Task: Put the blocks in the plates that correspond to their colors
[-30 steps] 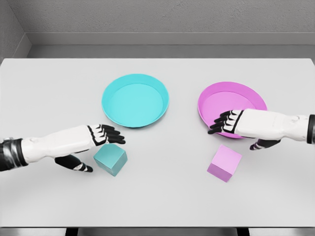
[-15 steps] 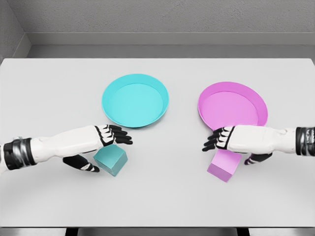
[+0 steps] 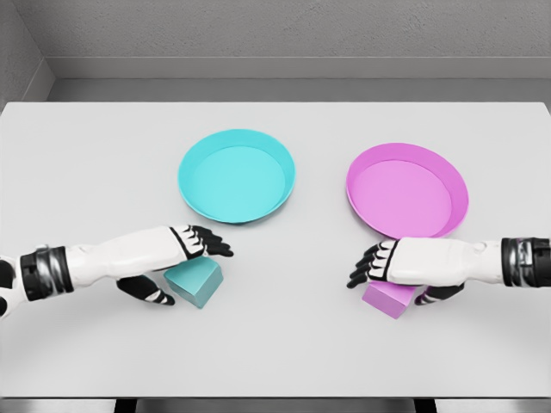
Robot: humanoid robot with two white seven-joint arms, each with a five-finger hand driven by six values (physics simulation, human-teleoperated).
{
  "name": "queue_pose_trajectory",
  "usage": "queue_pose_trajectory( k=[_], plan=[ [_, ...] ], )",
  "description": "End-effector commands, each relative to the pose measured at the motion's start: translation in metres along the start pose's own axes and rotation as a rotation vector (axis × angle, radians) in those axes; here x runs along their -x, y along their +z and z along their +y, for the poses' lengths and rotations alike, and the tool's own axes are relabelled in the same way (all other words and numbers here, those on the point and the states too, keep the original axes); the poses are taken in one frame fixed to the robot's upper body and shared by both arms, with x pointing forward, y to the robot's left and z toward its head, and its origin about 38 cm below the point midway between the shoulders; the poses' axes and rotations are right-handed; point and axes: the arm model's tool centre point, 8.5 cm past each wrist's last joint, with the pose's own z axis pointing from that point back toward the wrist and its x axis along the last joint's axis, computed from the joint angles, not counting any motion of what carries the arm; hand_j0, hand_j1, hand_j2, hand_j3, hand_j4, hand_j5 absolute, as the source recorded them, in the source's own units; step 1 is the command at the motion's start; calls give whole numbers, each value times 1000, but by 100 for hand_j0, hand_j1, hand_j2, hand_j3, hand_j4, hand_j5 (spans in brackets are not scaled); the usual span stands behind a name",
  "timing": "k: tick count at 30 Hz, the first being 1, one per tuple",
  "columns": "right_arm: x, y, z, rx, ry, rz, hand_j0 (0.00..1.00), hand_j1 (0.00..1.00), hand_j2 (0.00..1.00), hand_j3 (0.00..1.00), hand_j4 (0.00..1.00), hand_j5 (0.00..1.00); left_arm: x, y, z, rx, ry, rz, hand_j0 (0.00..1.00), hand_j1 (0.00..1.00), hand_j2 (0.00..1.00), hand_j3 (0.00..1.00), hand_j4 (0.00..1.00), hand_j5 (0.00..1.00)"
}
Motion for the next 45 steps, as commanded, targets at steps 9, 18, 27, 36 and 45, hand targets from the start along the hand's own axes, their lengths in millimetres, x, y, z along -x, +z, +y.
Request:
queue_pose_trajectory(
  k=[9, 18, 27, 36, 45],
  plan=[
    [-1, -1, 0, 3, -5, -4, 63, 63, 63, 63, 63, 63, -1, -5, -3, 20, 3, -4, 100, 100, 100, 100, 100, 100],
    [10, 10, -13, 55, -8, 32, 62, 62, 62, 62, 62, 62, 2, -8, 0, 15, -6, 14, 99, 99, 99, 99, 99, 99],
    [23, 23, -25, 157, -90, 36, 62, 62, 62, 62, 62, 62, 2, -10, -7, 37, -14, 17, 99, 99, 99, 99, 99, 99],
    [47, 51, -42, 310, -193, 65, 63, 63, 63, 63, 63, 63, 0, -12, -9, 55, -53, 4, 75, 75, 75, 75, 75, 75],
    [70, 74, -53, 443, -278, 88, 62, 62, 62, 62, 62, 62, -8, -11, -8, 59, -73, -75, 49, 49, 49, 49, 49, 49]
  ],
)
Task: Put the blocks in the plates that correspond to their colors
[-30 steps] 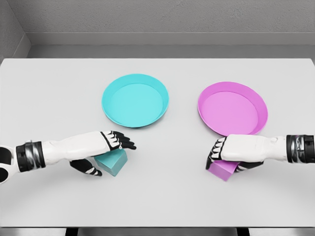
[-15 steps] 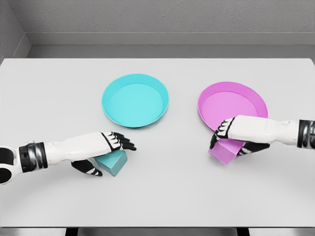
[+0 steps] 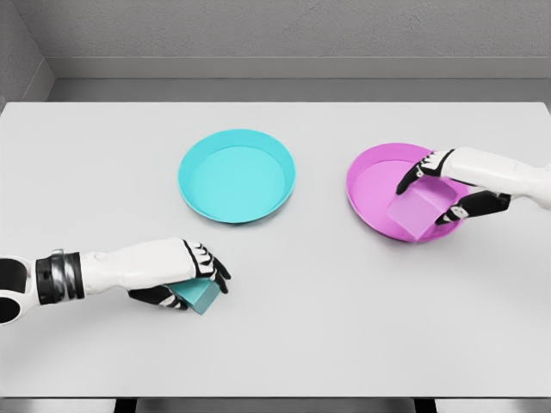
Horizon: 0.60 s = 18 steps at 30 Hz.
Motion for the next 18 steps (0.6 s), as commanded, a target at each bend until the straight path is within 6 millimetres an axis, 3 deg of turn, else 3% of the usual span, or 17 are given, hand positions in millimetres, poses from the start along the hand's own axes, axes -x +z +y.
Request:
queue_pose_trajectory(
  k=[1, 4, 8, 10, 11, 18],
  plan=[
    [8, 3, -1, 30, -33, 13, 62, 62, 62, 62, 62, 62, -2, 0, 1, -3, -3, -23, 48, 48, 48, 48, 48, 48],
    [12, 1, -5, 52, -38, 16, 63, 63, 63, 63, 63, 63, -3, 0, 5, -9, -13, -34, 44, 44, 44, 44, 44, 44],
    [24, 12, -18, 117, -41, 57, 86, 86, 86, 86, 86, 86, -2, -3, 22, -29, -51, -39, 39, 39, 39, 39, 39, 39],
    [29, 17, -20, 129, -47, 73, 90, 90, 90, 90, 90, 90, 0, -3, 33, -39, -74, -38, 38, 38, 38, 38, 38, 38],
    [31, 18, -20, 132, -52, 80, 99, 99, 99, 99, 99, 99, -1, -8, 40, -53, -87, -41, 38, 38, 38, 38, 38, 38],
    [35, 24, -22, 147, -56, 98, 100, 100, 100, 100, 100, 100, 18, -19, 82, -119, -148, -7, 38, 38, 38, 38, 38, 38]
  ],
)
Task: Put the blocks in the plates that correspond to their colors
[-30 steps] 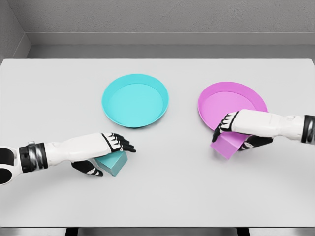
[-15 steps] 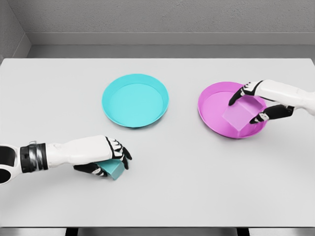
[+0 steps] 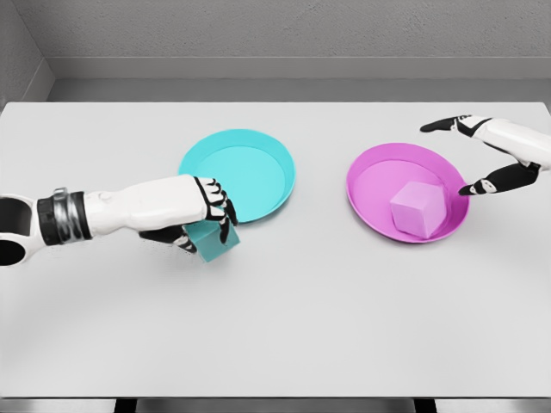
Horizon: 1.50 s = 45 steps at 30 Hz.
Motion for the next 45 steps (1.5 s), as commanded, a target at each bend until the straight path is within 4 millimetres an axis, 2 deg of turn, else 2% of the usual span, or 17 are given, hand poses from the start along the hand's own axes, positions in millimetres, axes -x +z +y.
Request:
queue_pose_trajectory(
  k=[1, 4, 6, 8, 11, 15, 19, 20, 23, 30, 33, 34, 36, 37, 39, 42, 45],
  plan=[
    [1, 2, -1, 8, -7, 4, 100, 100, 100, 100, 100, 100, 13, -4, 2, -20, 18, 29, 38, 38, 38, 38, 38, 38],
    [8, 7, -2, 16, -17, 27, 100, 100, 100, 100, 100, 100, 35, -11, 12, -41, 12, 73, 38, 38, 38, 38, 38, 38],
    [16, 17, -9, 50, -21, 57, 100, 100, 100, 100, 100, 100, 39, -11, 20, -62, 4, 82, 38, 38, 38, 38, 38, 38],
    [29, 30, -12, 75, -43, 105, 100, 100, 100, 100, 100, 100, 53, -18, 28, -80, 12, 144, 38, 38, 38, 38, 38, 38],
    [37, 37, -12, 86, -54, 136, 100, 100, 100, 100, 100, 100, 79, -32, 24, -63, 54, 203, 39, 39, 39, 39, 39, 39],
    [37, 39, -14, 87, -48, 139, 100, 100, 100, 100, 100, 100, 87, -35, 19, -63, 73, 224, 44, 44, 44, 44, 44, 44],
    [36, 39, -15, 87, -45, 137, 100, 100, 100, 100, 100, 100, 89, -41, 15, -63, 87, 225, 57, 57, 57, 57, 57, 57],
    [36, 39, -15, 86, -44, 136, 100, 100, 100, 100, 100, 100, 93, -45, 11, -62, 102, 234, 70, 70, 70, 70, 70, 70],
    [36, 39, -15, 85, -44, 137, 100, 100, 100, 100, 100, 100, 98, -47, 7, -61, 118, 246, 86, 86, 86, 86, 86, 86],
    [36, 39, -14, 84, -45, 137, 100, 100, 100, 100, 100, 100, 97, -47, 5, -62, 123, 244, 99, 99, 99, 99, 99, 99],
    [35, 39, -15, 85, -43, 135, 100, 100, 100, 100, 100, 100, 96, -45, 9, -70, 121, 240, 100, 100, 100, 100, 100, 100],
    [36, 39, -15, 84, -42, 136, 100, 100, 100, 100, 100, 100, 94, -43, 11, -74, 111, 225, 100, 100, 100, 100, 100, 100],
    [36, 39, -15, 84, -43, 138, 100, 100, 100, 100, 100, 100, 85, -3, 22, -54, 39, 194, 100, 100, 100, 100, 100, 100],
    [36, 39, -15, 84, -42, 136, 100, 100, 100, 100, 100, 100, 89, 25, 30, -60, 9, 209, 100, 100, 100, 100, 100, 100],
    [36, 39, -15, 83, -43, 137, 100, 100, 100, 100, 100, 100, 96, 62, 26, -49, 30, 279, 100, 100, 100, 100, 100, 100],
    [35, 39, -15, 83, -42, 136, 100, 100, 100, 100, 100, 100, 101, 85, 27, -68, 78, 316, 100, 100, 100, 100, 100, 100],
    [35, 39, -14, 82, -43, 136, 100, 100, 100, 100, 100, 100, 104, 89, 19, -59, 94, 332, 100, 100, 100, 100, 100, 100]
  ],
)
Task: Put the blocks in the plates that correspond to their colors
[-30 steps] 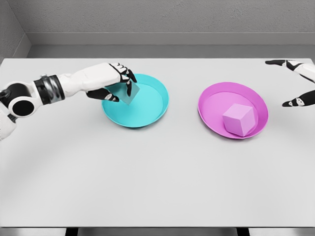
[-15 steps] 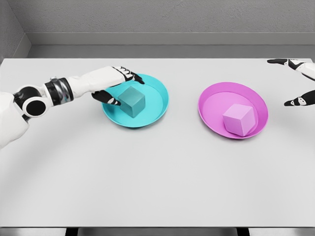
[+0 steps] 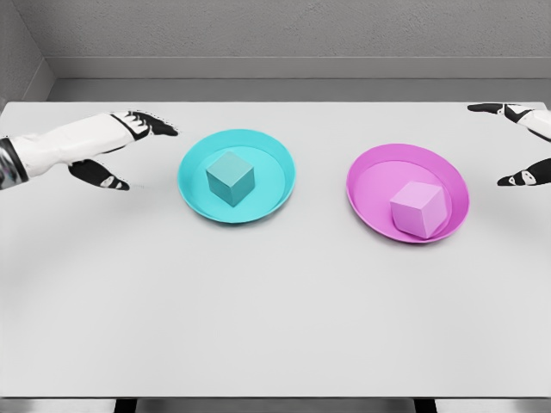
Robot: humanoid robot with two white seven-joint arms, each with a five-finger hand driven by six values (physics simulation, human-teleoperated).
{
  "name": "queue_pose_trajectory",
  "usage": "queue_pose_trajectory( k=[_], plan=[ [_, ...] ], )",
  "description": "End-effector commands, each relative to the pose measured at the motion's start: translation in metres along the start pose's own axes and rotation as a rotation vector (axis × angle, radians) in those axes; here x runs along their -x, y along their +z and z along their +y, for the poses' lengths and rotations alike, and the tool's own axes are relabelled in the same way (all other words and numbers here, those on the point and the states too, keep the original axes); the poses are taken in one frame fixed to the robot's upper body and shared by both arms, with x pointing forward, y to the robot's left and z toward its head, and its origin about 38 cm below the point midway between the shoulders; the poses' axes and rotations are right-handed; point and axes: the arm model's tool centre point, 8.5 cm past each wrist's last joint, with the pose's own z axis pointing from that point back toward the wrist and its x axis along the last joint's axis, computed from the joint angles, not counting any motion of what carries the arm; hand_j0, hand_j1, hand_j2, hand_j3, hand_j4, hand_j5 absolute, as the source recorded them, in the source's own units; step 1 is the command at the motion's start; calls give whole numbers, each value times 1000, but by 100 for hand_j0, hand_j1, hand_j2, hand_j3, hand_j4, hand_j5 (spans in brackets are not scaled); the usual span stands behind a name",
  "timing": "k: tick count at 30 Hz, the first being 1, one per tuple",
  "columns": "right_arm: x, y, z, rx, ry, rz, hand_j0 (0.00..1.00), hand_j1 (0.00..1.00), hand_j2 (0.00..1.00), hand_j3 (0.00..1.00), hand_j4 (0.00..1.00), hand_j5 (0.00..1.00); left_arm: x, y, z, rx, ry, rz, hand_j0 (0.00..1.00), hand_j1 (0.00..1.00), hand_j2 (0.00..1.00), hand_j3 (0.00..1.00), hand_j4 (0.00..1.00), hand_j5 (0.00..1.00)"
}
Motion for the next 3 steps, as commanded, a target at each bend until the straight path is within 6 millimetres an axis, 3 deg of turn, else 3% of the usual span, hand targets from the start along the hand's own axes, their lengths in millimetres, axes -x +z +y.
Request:
queue_pose_trajectory(
  k=[1, 3],
  plan=[
    [0, 0, -1, 4, -6, -1, 100, 100, 100, 100, 100, 100, 5, 9, 4, -7, 7, 18, 100, 100, 100, 100, 100, 100],
    [-1, 0, -1, 3, -4, -2, 100, 100, 100, 100, 100, 100, 4, 8, 2, -6, 10, 14, 100, 100, 100, 100, 100, 100]
  ],
)
